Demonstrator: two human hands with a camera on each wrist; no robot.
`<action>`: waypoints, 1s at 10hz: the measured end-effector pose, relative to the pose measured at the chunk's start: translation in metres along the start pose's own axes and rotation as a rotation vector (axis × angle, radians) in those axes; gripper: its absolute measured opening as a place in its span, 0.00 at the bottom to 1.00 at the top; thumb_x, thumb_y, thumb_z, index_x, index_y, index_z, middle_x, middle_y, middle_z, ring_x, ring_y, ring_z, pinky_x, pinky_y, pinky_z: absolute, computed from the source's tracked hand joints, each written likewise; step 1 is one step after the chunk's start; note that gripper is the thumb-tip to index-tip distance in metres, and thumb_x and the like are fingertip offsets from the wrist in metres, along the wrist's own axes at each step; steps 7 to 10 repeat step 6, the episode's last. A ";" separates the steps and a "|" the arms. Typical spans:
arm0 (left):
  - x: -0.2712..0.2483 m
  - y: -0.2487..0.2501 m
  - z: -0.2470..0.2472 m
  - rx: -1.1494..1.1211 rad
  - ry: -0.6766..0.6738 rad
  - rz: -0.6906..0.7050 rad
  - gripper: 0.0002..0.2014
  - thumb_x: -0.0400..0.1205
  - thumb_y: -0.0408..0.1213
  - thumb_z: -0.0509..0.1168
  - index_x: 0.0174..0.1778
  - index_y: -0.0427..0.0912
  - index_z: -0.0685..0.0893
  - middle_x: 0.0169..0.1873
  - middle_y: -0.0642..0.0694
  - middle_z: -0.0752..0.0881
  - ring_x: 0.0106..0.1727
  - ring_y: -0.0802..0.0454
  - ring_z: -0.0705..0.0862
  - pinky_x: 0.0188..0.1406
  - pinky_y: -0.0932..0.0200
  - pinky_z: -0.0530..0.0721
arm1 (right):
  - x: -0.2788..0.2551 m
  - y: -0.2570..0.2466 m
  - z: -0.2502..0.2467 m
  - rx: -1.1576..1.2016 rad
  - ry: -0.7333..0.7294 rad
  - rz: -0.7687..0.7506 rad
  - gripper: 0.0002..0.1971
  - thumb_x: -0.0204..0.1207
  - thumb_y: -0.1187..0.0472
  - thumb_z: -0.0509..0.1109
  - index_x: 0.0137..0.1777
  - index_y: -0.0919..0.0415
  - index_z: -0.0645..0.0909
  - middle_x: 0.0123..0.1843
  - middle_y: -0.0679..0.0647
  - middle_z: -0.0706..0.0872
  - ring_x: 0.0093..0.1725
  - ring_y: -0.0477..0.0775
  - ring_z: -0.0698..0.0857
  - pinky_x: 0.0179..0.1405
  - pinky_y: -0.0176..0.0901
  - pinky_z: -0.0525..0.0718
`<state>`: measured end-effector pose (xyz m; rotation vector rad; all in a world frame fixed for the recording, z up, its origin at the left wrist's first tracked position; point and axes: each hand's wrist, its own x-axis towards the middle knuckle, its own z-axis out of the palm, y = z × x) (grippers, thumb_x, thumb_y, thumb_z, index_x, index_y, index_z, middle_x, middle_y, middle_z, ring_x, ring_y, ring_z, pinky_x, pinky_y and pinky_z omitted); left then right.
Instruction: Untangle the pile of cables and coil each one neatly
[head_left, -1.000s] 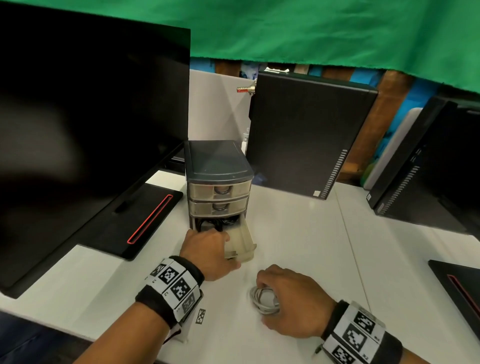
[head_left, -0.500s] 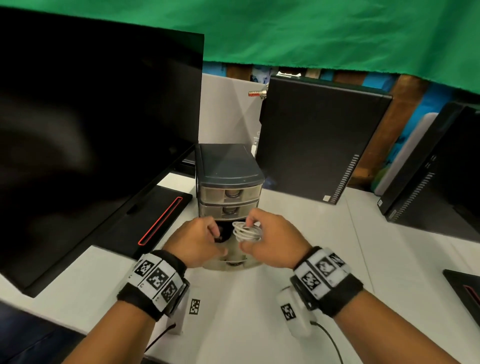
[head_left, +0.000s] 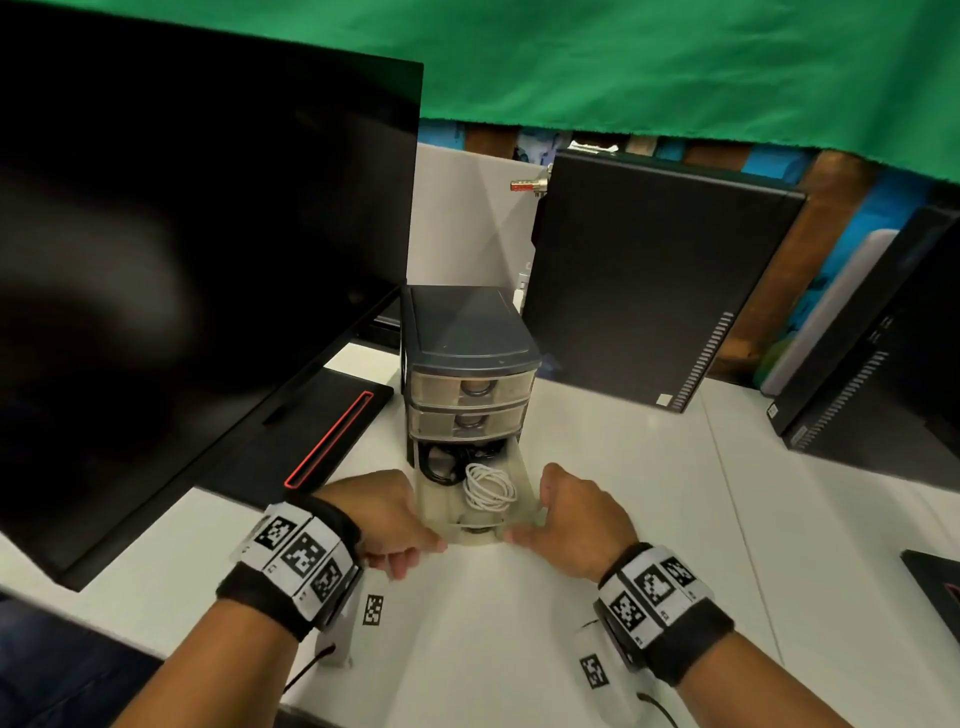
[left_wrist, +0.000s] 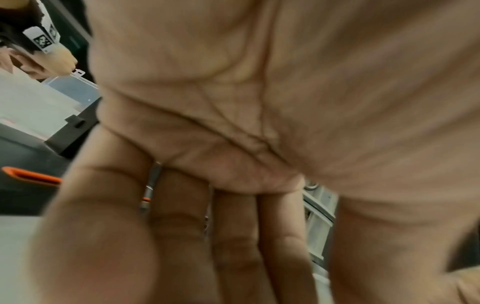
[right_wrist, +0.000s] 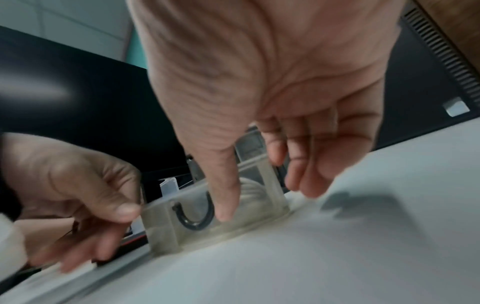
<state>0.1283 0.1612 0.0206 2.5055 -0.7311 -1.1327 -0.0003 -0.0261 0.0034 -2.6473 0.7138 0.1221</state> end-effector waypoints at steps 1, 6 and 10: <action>0.003 -0.006 -0.004 -0.144 0.082 0.066 0.13 0.85 0.49 0.68 0.57 0.44 0.89 0.55 0.51 0.91 0.32 0.57 0.89 0.28 0.66 0.80 | 0.015 -0.001 0.005 0.247 0.100 0.042 0.18 0.71 0.49 0.80 0.32 0.51 0.73 0.34 0.47 0.81 0.35 0.51 0.80 0.36 0.49 0.83; 0.024 -0.007 -0.002 -0.651 0.346 0.285 0.45 0.77 0.41 0.78 0.83 0.68 0.58 0.72 0.67 0.73 0.76 0.53 0.74 0.75 0.41 0.76 | 0.049 -0.011 -0.001 0.827 -0.100 0.053 0.36 0.72 0.58 0.82 0.77 0.48 0.68 0.76 0.48 0.76 0.70 0.55 0.81 0.74 0.60 0.78; 0.024 -0.007 -0.002 -0.651 0.346 0.285 0.45 0.77 0.41 0.78 0.83 0.68 0.58 0.72 0.67 0.73 0.76 0.53 0.74 0.75 0.41 0.76 | 0.049 -0.011 -0.001 0.827 -0.100 0.053 0.36 0.72 0.58 0.82 0.77 0.48 0.68 0.76 0.48 0.76 0.70 0.55 0.81 0.74 0.60 0.78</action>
